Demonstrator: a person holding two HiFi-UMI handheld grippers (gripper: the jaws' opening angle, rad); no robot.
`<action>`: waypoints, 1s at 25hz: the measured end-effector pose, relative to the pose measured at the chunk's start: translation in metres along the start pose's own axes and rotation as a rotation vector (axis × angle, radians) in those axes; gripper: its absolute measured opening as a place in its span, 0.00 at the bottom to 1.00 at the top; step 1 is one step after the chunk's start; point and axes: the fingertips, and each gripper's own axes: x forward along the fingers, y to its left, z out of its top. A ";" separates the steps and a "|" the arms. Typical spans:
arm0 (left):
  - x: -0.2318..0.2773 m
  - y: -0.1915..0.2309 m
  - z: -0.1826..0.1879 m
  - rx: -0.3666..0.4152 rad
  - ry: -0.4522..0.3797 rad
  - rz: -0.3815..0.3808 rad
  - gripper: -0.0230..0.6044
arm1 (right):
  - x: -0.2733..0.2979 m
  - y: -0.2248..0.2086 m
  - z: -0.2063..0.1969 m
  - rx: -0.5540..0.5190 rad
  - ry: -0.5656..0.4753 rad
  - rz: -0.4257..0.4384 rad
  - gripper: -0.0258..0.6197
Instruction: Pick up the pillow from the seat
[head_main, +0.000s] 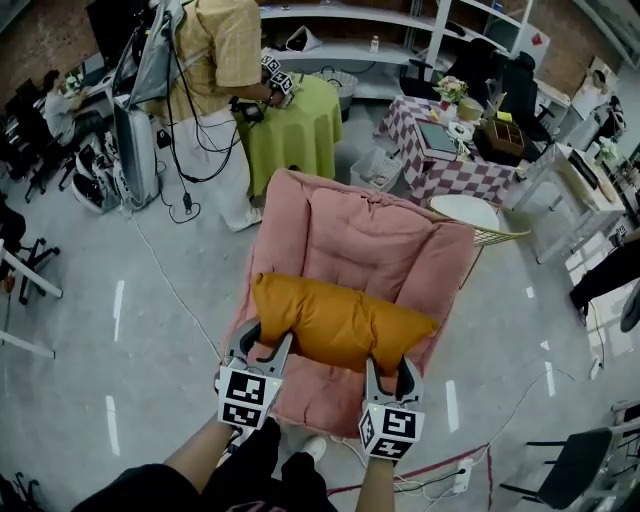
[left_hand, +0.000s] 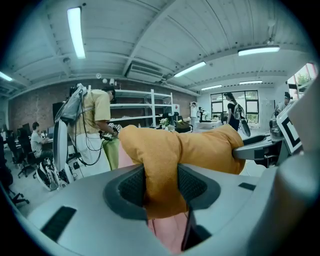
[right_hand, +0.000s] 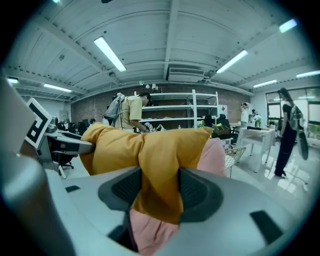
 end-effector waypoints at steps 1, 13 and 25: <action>-0.006 -0.001 0.005 0.001 -0.006 0.001 0.32 | -0.006 0.001 0.005 -0.001 -0.007 0.001 0.42; -0.069 -0.023 0.051 0.030 -0.083 0.010 0.33 | -0.076 0.003 0.045 -0.019 -0.080 0.025 0.42; -0.116 -0.037 0.074 0.033 -0.154 0.043 0.33 | -0.122 0.007 0.066 -0.047 -0.157 0.033 0.42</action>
